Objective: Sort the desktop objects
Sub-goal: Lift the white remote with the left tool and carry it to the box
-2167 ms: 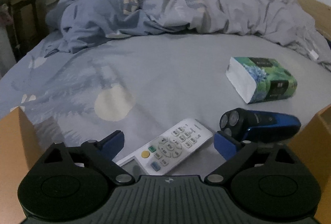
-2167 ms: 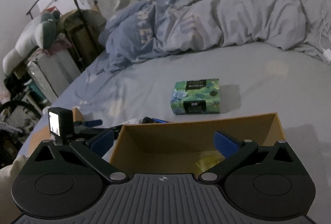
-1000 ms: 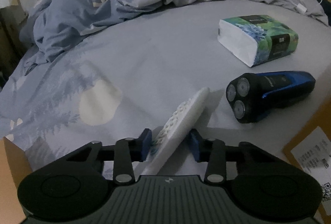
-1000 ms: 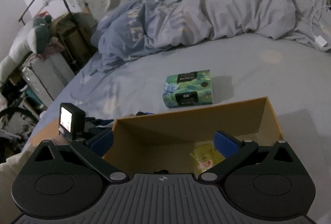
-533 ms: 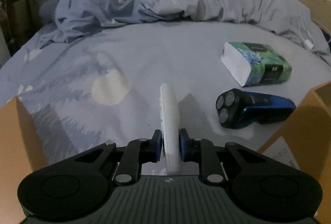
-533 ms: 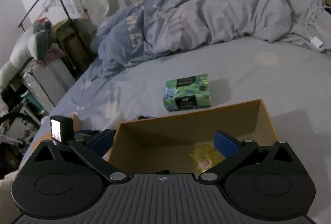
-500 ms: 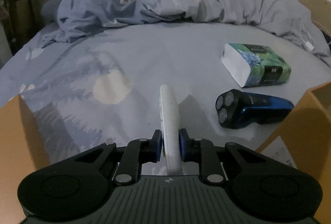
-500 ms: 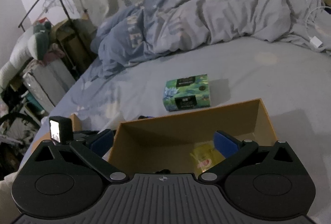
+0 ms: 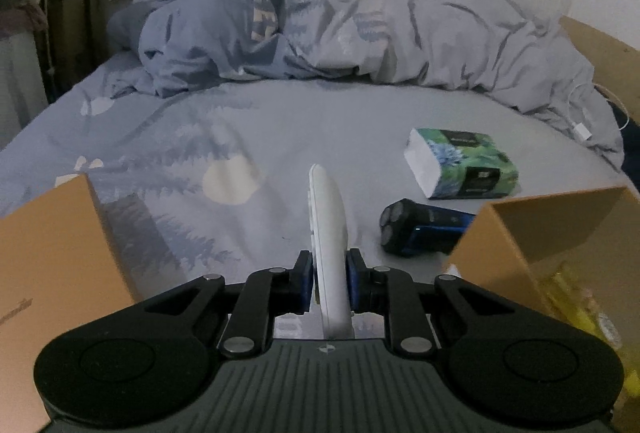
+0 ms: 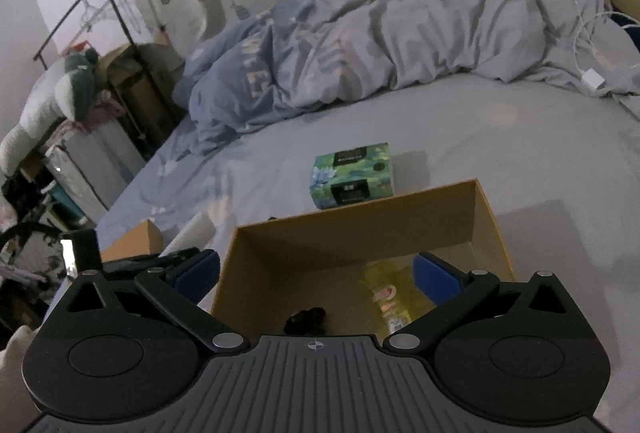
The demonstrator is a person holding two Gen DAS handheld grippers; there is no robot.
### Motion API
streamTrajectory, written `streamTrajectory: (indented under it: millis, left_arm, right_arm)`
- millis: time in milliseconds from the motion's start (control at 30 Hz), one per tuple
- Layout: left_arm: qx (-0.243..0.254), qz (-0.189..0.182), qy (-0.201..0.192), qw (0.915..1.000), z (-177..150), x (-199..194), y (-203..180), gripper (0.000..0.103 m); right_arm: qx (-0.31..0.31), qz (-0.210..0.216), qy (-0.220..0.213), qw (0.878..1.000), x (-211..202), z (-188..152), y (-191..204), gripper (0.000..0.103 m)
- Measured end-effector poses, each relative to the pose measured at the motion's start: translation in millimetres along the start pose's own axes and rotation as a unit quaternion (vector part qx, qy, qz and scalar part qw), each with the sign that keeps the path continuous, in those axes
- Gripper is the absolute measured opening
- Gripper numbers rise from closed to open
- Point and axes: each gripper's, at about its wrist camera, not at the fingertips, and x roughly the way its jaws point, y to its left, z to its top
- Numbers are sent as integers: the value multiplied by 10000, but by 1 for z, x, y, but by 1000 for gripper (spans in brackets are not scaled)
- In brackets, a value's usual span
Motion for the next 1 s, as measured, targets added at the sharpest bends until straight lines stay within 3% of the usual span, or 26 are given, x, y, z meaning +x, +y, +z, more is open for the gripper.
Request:
streamTrajectory:
  millis: [567,1000]
  left_arm:
    - [100,-126,-591,9981,14,-104,-48,20]
    - [288,-564,-857,9943,22,-135,-107,20]
  right_arm:
    - [43,344,-217,9992,-55,-12,7,103]
    - [145,324,-423,9985,-95,-22,-12,103]
